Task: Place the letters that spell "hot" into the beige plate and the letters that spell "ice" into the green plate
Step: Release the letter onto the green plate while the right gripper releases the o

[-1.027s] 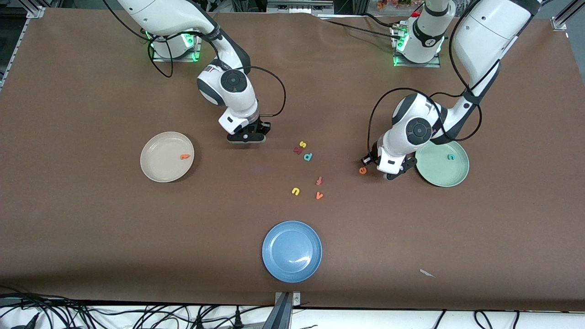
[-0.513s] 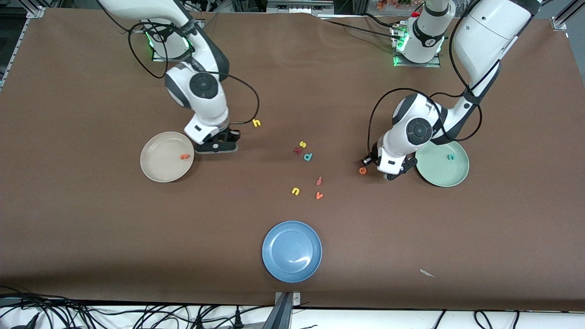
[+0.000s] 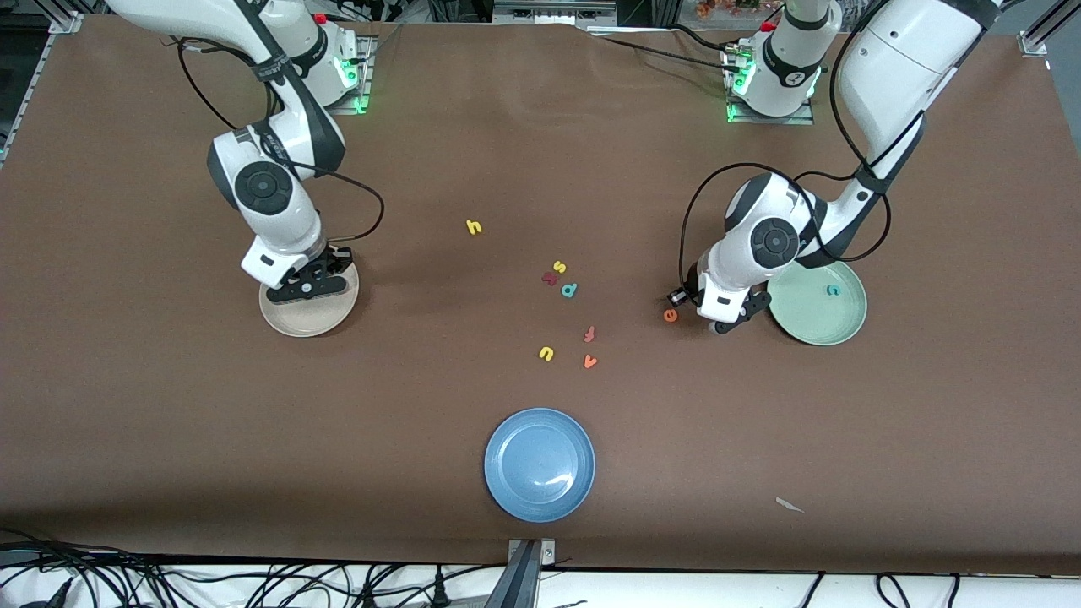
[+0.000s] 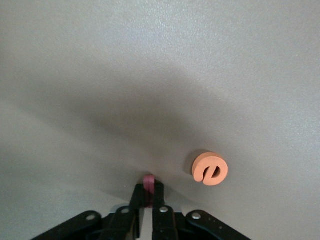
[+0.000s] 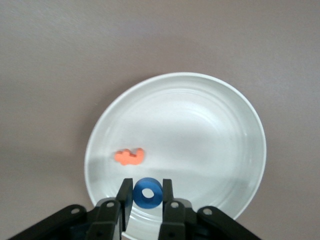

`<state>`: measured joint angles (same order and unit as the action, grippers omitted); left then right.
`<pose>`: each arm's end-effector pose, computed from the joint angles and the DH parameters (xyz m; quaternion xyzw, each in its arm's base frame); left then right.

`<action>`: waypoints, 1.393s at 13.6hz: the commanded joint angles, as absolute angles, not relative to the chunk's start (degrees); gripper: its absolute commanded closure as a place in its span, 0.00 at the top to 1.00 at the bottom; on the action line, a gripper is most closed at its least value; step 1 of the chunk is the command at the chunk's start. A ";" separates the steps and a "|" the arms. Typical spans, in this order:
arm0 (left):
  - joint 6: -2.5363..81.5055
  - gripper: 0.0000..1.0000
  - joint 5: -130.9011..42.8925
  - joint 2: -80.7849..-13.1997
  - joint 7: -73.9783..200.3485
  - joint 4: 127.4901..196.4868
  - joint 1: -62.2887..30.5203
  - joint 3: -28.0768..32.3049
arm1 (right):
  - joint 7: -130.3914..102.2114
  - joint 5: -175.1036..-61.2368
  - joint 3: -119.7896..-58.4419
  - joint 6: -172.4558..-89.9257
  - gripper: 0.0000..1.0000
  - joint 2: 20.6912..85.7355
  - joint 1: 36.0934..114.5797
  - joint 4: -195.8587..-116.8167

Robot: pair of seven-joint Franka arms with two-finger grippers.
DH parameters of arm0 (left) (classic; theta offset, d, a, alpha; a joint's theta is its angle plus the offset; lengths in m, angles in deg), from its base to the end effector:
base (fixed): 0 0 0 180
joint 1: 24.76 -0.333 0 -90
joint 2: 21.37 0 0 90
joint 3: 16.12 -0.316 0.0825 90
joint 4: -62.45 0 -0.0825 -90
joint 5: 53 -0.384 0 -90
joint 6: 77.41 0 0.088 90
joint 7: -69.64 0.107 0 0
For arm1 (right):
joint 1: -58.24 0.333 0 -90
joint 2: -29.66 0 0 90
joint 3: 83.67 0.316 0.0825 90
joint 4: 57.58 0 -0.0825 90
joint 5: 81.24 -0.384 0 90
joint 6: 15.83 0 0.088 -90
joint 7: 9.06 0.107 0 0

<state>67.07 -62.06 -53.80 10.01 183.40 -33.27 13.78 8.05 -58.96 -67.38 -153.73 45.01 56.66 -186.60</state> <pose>0.5271 -0.2136 0.1714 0.9517 0.2906 -0.0860 0.0489 0.5135 0.1340 0.2414 0.9873 0.1262 -0.0200 0.0944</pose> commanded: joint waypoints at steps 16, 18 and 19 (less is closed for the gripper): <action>24.61 0.08 -68.90 -57.22 53.99 159.66 -50.33 13.50 | 39.16 -70.60 -62.40 -160.91 0.99 47.58 74.57 -185.81; 25.33 0.26 -69.60 -58.89 53.90 159.83 -50.42 13.41 | 43.75 -70.08 -62.40 -165.23 0.99 49.60 77.30 -185.81; 25.33 0.45 -70.30 -59.16 53.90 160.18 -50.68 13.41 | 44.81 -69.73 -62.40 -166.12 0.99 50.13 78.09 -185.81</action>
<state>24.77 -68.00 -58.27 53.18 159.95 -50.37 12.79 42.12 -69.79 -61.97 -163.54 48.24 76.52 -186.28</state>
